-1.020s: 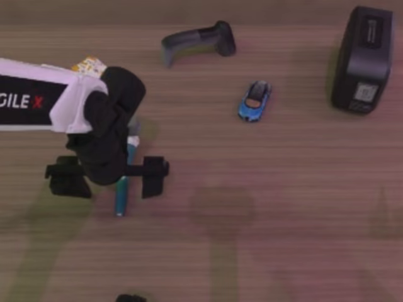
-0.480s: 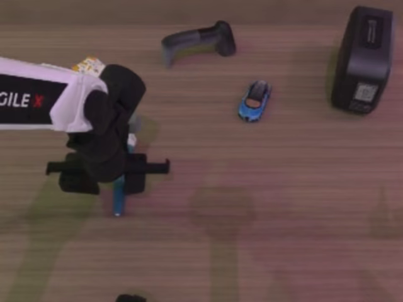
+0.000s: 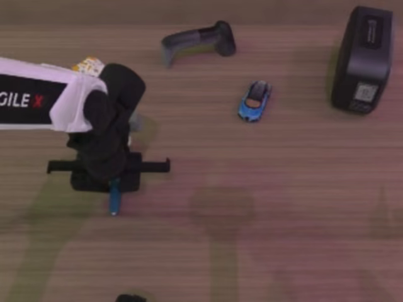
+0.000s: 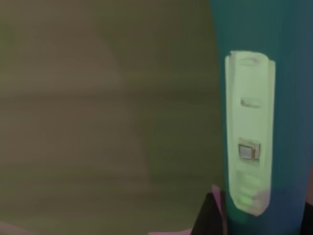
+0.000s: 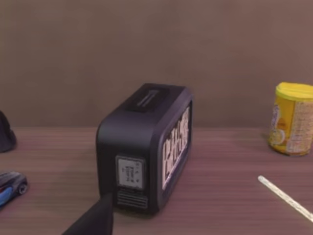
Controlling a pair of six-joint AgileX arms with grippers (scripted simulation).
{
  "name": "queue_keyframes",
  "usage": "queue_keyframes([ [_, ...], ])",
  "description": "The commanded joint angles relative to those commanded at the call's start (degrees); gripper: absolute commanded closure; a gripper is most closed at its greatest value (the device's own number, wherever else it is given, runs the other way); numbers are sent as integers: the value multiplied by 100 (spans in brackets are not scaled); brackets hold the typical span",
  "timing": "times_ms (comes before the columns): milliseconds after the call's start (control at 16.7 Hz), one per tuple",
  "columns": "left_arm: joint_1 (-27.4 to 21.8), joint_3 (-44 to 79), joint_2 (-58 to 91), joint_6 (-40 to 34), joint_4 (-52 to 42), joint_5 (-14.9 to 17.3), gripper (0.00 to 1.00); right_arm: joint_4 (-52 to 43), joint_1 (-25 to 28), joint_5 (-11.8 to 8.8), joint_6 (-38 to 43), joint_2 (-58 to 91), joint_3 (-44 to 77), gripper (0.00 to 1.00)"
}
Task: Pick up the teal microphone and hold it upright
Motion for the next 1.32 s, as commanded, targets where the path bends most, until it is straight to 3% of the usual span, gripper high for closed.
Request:
queue_keyframes([
  [360,23,-348,-314,435,1557,552,100,0,0,0,0,0,0,0],
  [1020,191,-1841,-1710,1826,7001,2321,100,0,0,0,0,0,0,0],
  [1320,250,-2174,-2207,2171,8014,2722,100,0,0,0,0,0,0,0],
])
